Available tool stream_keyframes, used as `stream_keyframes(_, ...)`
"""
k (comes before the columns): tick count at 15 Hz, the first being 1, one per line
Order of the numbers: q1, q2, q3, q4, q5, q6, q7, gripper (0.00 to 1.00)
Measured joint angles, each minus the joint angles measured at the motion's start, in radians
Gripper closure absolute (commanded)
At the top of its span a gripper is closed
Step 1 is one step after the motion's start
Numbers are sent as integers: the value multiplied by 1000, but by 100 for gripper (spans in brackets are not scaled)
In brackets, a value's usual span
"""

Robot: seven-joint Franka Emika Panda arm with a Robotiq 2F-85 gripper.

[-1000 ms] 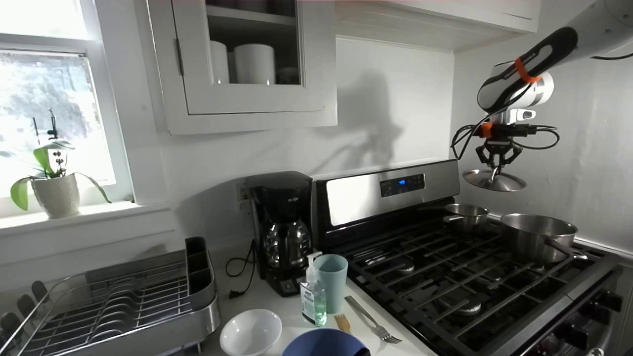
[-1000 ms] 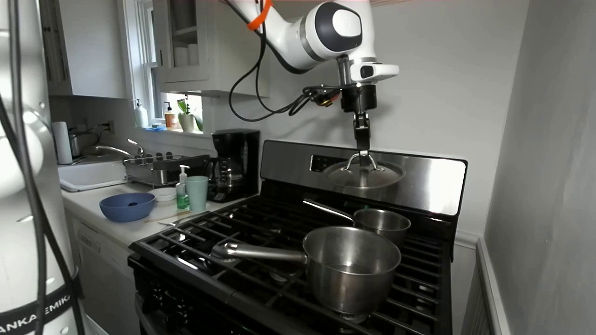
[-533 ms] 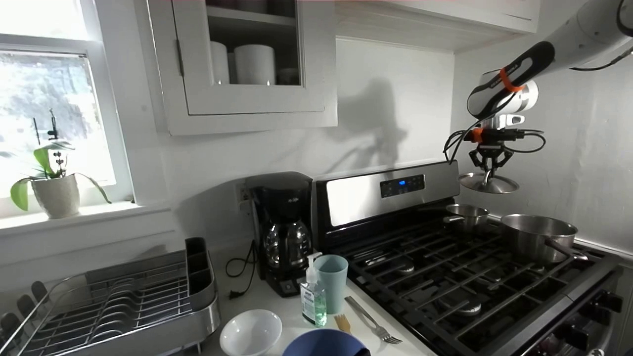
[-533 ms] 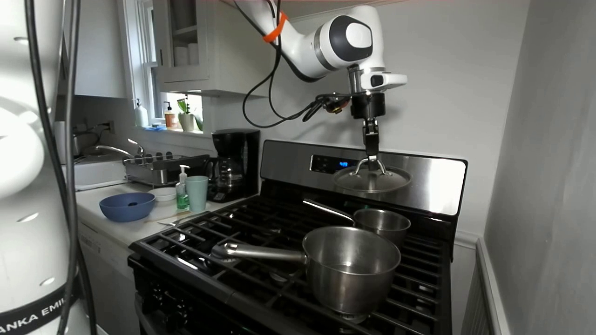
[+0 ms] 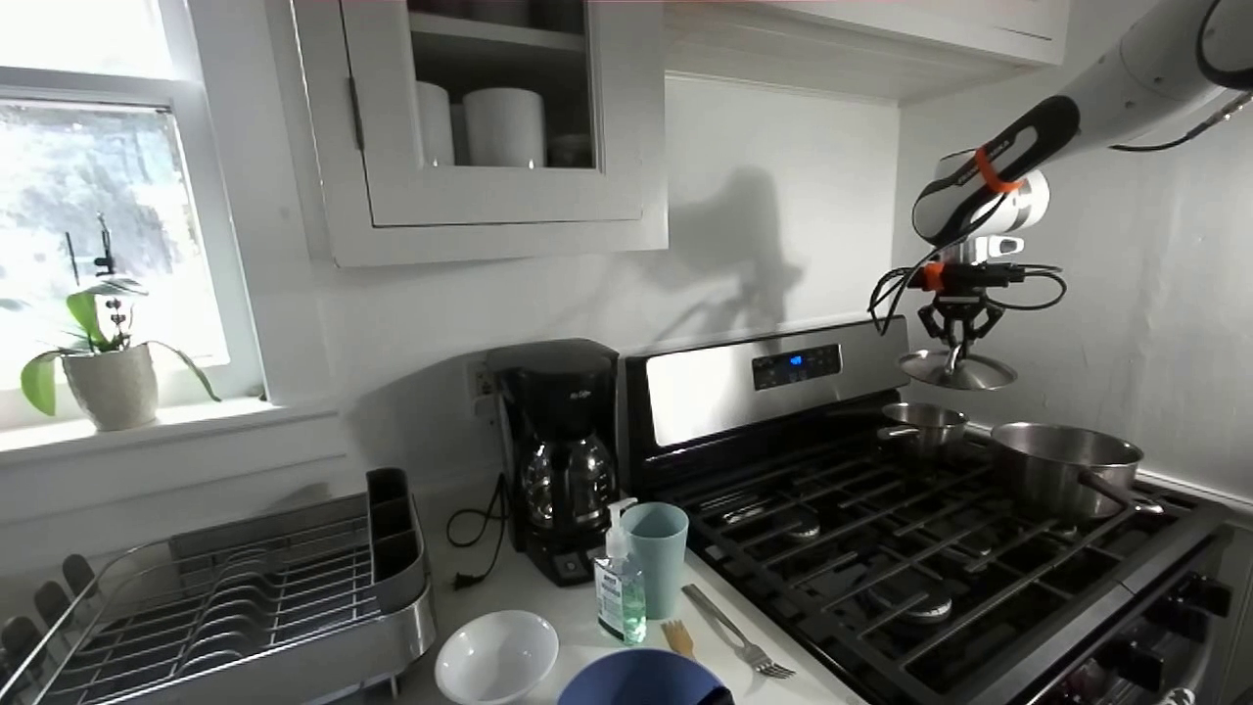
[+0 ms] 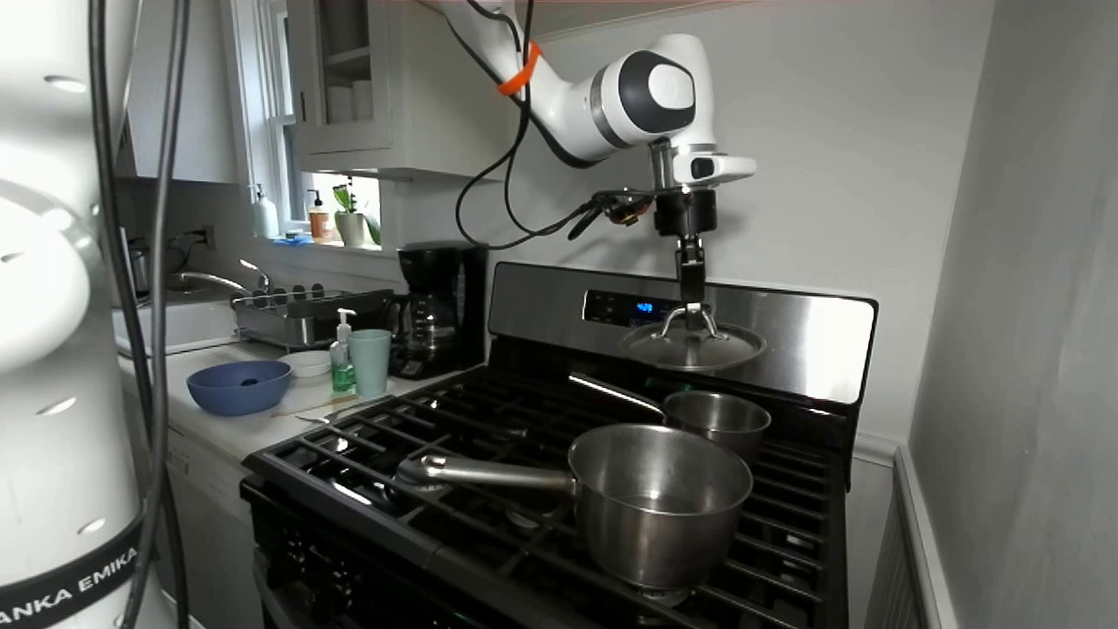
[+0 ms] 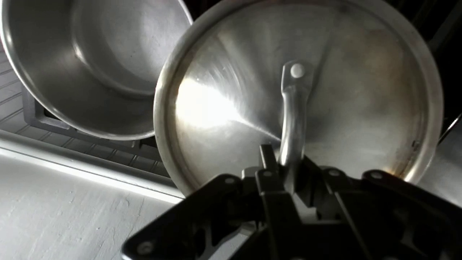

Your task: Take the lid off of the bowl

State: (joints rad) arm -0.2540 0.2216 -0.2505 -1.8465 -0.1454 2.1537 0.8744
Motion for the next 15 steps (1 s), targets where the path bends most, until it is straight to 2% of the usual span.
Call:
stream_keyframes(9, 20, 216, -9, 183, 38, -7, 63, 96)
stream_keyframes(15, 11, 325, -30, 296, 80, -60, 69, 96)
